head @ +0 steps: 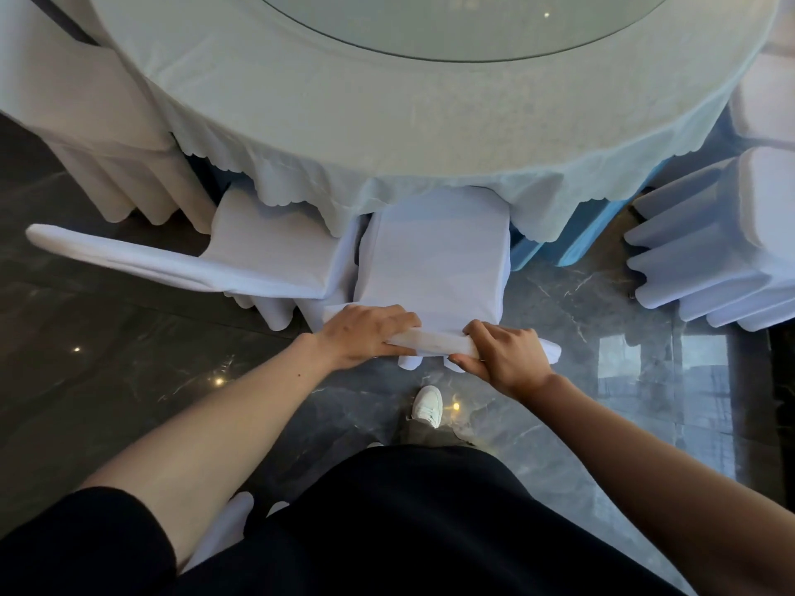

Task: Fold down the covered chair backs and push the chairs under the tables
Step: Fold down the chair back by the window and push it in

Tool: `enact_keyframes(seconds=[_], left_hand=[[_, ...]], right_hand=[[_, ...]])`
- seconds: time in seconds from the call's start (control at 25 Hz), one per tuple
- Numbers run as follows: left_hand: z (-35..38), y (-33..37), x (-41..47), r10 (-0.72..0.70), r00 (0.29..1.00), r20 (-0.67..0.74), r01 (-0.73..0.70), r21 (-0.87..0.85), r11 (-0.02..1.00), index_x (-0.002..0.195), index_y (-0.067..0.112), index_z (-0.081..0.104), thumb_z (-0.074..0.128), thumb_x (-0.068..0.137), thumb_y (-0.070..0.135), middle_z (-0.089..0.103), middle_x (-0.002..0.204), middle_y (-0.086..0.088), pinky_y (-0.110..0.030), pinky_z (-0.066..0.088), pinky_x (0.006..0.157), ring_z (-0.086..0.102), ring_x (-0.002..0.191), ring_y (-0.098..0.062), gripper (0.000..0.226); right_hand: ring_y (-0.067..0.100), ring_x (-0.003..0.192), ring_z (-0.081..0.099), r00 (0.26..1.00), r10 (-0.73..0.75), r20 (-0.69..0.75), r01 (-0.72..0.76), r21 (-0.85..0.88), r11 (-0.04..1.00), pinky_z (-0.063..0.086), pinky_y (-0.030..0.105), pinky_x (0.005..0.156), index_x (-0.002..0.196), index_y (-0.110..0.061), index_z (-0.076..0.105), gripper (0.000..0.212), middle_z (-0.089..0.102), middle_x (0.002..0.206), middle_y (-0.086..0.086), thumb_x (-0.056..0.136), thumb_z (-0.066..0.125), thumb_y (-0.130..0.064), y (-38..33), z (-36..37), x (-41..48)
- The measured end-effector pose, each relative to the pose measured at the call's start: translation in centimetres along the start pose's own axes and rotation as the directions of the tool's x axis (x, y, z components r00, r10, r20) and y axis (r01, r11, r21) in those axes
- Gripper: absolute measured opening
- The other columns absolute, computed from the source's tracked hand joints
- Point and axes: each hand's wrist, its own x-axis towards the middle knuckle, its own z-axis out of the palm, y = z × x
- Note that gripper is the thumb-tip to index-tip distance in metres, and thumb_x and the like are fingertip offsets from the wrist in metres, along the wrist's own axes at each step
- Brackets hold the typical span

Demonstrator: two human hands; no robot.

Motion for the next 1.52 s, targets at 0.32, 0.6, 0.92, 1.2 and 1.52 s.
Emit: enact_keyframes(seconds=[0.32,0.6,0.92,1.2,1.52], left_hand=[[-1.0,-1.9,-0.2,0.006,0.999,-0.036,-0.007,-0.028,1.0,0.116,0.034,0.046,0.037,0.086,0.067,0.064,0.11,0.01,-0.035,0.047,0.068,0.064,0.09,-0.017,0.046],[-1.6,-3.1,-1.4,0.032,0.999,-0.026,-0.032,-0.005,0.999,0.114,0.036,0.042,0.031,0.086,0.068,0.066,0.101,0.006,-0.033,0.045,0.065,0.064,0.086,-0.02,0.044],[-2.6,-2.7,-2.0,-0.115,0.985,0.131,0.121,-0.039,0.992,0.116,0.037,0.048,0.042,0.091,0.063,0.058,0.096,0.013,-0.04,0.045,0.076,0.055,0.088,-0.016,0.037],[-1.4,-2.8,-1.9,-0.046,0.995,0.09,0.04,0.067,0.997,0.125,0.022,0.048,0.041,0.095,0.053,0.057,0.116,0.0,-0.043,0.04,0.089,0.052,0.104,-0.024,0.044],[-2.3,-3.4,-0.4,-0.092,0.987,0.131,0.077,0.11,0.991,0.122,0.026,0.045,0.04,0.097,0.052,0.056,0.107,0.002,-0.041,0.039,0.081,0.052,0.096,-0.023,0.036]], right_hand=[[0.021,0.046,0.053,0.999,-0.011,-0.035,0.012,0.031,0.999,0.039,0.028,0.038,0.079,-0.01,0.058,0.057,0.055,0.061,-0.002,0.097,0.035,-0.06,-0.8,1.1,1.7],[0.022,0.046,0.053,1.0,0.017,0.025,-0.017,-0.008,1.0,0.028,0.022,0.045,0.083,-0.012,0.055,0.055,0.058,0.064,-0.001,0.096,0.033,-0.06,-3.0,0.9,2.5],[0.028,0.042,0.049,0.996,0.073,0.048,-0.071,-0.045,0.996,0.028,0.025,0.043,0.082,-0.01,0.054,0.066,0.057,0.059,0.0,0.096,0.022,-0.066,-4.3,0.6,3.0],[0.029,0.044,0.05,0.986,0.138,0.093,-0.13,-0.088,0.988,0.042,0.033,0.041,0.087,-0.011,0.051,0.063,0.057,0.063,0.0,0.094,0.024,-0.067,-4.3,0.8,2.9],[0.028,0.045,0.051,0.98,0.162,0.117,-0.15,-0.104,0.983,0.04,0.031,0.042,0.087,-0.012,0.05,0.063,0.058,0.063,-0.001,0.093,0.023,-0.069,-3.5,0.8,4.1]])
